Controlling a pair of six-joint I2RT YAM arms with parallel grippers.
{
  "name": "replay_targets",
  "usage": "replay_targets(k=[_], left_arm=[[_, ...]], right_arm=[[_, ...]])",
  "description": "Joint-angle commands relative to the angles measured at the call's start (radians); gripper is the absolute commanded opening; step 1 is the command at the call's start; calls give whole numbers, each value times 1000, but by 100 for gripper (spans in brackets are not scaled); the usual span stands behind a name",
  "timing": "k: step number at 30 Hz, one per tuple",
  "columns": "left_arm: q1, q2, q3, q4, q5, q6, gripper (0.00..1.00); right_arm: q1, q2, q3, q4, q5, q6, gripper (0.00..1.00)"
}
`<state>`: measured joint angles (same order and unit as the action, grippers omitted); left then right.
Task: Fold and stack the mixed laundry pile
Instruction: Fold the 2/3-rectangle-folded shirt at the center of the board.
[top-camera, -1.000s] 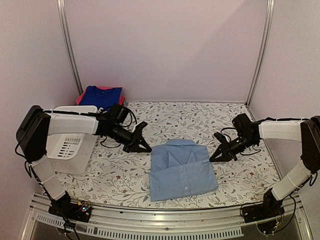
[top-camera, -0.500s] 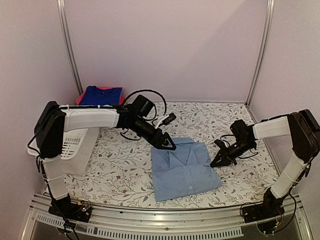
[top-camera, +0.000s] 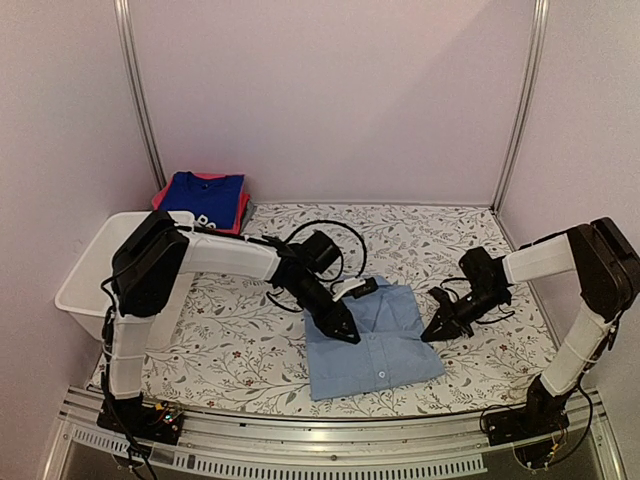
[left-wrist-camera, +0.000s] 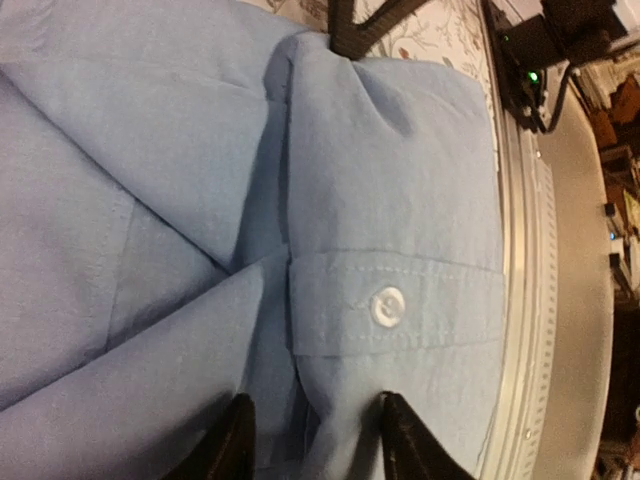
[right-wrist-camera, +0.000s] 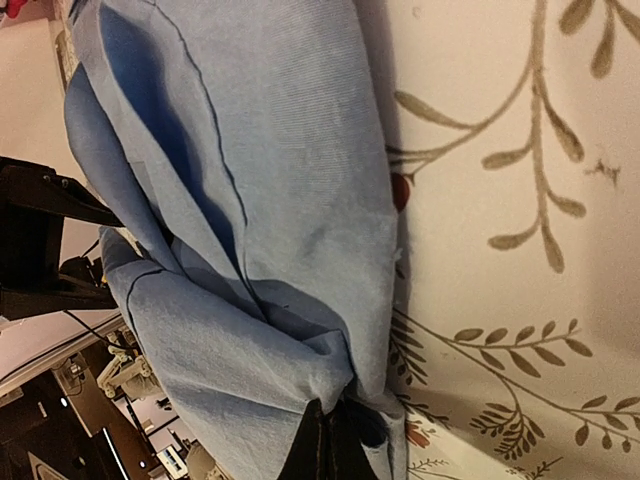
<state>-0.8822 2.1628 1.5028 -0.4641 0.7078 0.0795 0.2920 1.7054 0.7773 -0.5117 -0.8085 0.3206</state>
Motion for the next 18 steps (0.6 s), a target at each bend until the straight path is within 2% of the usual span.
replay_targets(k=[1, 6, 10, 13, 15, 18], left_arm=[[-9, -23, -46, -34, 77, 65, 32], [-2, -95, -136, -73, 97, 61, 1], [35, -207, -252, -78, 80, 48, 0], [41, -310, -349, -71, 26, 59, 0], [40, -364, -384, -65, 1, 59, 0], [28, -398, -388, -77, -54, 71, 0]], right_arm=[[-2, 29, 6, 31, -31, -19, 0], [40, 57, 10, 41, -63, -41, 0], [106, 40, -11, 37, -108, -39, 0], [137, -13, -31, 11, -157, -30, 5], [140, -65, -10, -28, -180, -24, 14], [138, -124, 96, -123, -138, -72, 42]])
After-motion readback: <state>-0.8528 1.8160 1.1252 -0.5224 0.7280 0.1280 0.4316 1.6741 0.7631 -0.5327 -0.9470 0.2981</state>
